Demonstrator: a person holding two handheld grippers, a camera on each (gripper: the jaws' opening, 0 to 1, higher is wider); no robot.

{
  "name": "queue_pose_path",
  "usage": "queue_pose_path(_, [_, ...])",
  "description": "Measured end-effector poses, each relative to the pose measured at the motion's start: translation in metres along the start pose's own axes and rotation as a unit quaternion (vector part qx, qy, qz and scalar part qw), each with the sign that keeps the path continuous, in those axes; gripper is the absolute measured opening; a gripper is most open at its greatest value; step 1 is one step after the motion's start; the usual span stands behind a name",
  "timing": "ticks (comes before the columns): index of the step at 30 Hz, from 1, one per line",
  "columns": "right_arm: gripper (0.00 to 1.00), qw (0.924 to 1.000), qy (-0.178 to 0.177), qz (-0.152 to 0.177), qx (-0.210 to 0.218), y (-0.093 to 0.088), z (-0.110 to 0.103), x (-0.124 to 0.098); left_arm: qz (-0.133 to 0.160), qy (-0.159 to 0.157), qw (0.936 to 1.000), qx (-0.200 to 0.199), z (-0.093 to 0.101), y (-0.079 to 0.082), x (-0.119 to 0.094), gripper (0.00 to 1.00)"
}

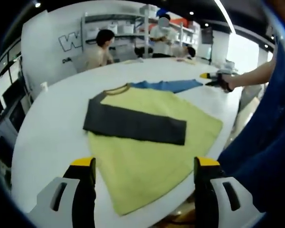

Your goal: Fold the garment on the visible template until the final outline fits inside the template.

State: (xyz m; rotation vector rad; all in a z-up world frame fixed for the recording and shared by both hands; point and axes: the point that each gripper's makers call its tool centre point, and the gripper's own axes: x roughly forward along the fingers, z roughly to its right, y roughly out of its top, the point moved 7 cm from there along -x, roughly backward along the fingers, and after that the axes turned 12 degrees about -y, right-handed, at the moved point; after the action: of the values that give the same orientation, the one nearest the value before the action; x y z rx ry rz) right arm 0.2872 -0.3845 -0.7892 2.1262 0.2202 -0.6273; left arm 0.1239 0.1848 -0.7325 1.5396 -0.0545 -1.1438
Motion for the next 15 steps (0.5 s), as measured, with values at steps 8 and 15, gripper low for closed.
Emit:
queue_pose_path(8, [0.55, 0.9999, -0.009, -0.004, -0.008, 0.001, 0.002, 0.015, -0.004, 0.022, 0.9997, -0.005, -0.002, 0.000, -0.006, 0.78])
queue_pose_path(15, [0.53, 0.9998, -0.017, 0.011, -0.005, 0.008, 0.008, 0.022, -0.010, 0.029, 0.9995, -0.003, 0.001, 0.001, -0.007, 0.77])
